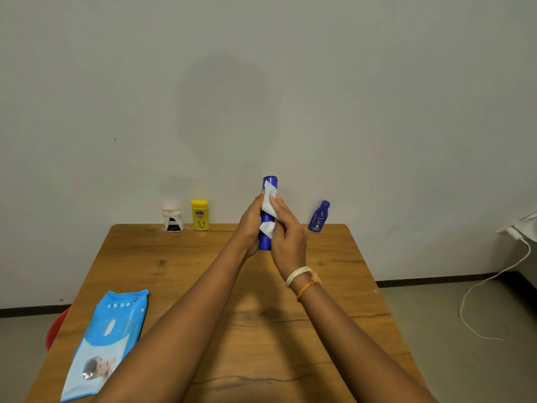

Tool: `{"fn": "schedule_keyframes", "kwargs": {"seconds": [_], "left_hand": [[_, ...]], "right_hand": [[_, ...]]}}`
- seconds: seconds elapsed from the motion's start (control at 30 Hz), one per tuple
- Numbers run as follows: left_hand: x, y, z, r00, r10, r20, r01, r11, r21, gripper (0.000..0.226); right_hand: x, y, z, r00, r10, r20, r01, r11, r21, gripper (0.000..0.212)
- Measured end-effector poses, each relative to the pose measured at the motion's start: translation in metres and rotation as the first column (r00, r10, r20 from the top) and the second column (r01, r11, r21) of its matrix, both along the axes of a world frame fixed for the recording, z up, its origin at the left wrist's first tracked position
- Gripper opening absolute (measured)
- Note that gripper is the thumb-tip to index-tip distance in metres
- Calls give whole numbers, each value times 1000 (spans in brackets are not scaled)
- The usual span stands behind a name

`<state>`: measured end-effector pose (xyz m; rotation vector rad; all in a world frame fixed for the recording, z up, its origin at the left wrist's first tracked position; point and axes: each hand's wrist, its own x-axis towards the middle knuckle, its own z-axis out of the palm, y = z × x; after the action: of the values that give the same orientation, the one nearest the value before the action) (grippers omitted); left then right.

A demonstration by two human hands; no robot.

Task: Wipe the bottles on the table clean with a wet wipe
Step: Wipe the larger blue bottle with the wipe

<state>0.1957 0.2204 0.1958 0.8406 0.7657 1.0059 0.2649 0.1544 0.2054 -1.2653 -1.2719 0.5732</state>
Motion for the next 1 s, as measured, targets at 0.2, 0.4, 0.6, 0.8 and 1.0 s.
{"fn": "schedule_keyframes", "kwargs": {"seconds": [0.2, 0.4, 0.6, 0.8, 1.0], "left_hand": [[-11, 10, 8, 999, -40, 29, 43, 992, -117, 47], [-17, 10, -1, 996, -21, 83, 29, 995, -95, 51], [-11, 3, 7, 981, -30, 189, 46, 996, -80, 41], [-19, 8, 11, 964, 8, 266, 25, 992, -123, 42], [-22, 14, 3, 965, 125, 229, -93, 985, -146, 45]], "right_hand": [[-1, -34, -33, 940, 13, 340, -44, 996, 84, 46], [21, -32, -23, 944, -79, 321, 14, 980, 199, 37], [27, 26, 30, 990, -112, 83, 101, 987, 125, 40], [16, 7, 4, 995, -5, 96, 6, 1000, -11, 35], [14, -23, -24, 999, -23, -26, 21, 997, -72, 37]]}}
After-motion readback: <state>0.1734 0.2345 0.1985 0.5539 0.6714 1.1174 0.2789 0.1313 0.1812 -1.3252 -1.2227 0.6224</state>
